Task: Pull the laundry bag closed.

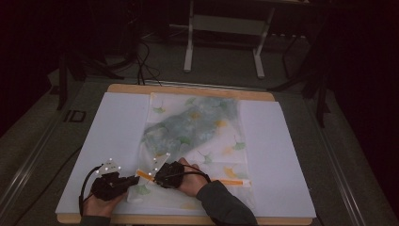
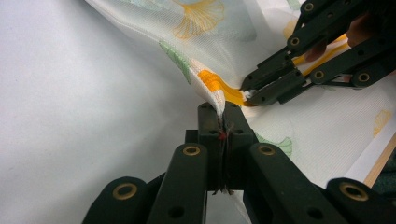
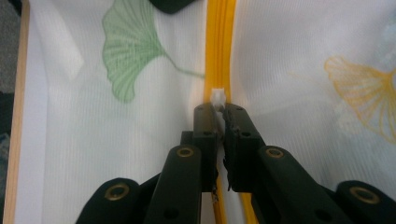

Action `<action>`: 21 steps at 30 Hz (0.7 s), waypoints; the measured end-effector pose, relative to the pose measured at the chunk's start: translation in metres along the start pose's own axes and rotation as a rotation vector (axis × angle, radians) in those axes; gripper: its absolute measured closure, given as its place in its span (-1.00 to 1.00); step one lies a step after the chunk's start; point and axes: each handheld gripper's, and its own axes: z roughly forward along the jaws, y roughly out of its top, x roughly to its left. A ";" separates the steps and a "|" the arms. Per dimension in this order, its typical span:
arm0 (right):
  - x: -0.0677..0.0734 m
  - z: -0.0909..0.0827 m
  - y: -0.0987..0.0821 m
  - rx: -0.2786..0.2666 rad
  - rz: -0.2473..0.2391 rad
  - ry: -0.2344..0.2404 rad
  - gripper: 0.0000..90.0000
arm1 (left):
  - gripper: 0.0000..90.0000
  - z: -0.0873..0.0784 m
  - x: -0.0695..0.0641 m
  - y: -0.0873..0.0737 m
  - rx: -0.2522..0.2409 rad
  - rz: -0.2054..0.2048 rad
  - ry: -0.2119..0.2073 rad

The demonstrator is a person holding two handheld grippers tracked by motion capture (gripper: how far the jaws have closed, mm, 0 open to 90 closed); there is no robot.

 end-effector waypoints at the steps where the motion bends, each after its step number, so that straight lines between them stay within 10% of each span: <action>1: 0.000 0.000 0.000 0.000 0.000 0.000 0.87 | 0.97 0.000 0.000 0.000 0.000 0.000 0.000; 21: -0.004 -0.020 -0.024 0.042 0.001 -0.009 0.87 | 0.97 -0.002 0.001 -0.001 -0.011 -0.003 -0.003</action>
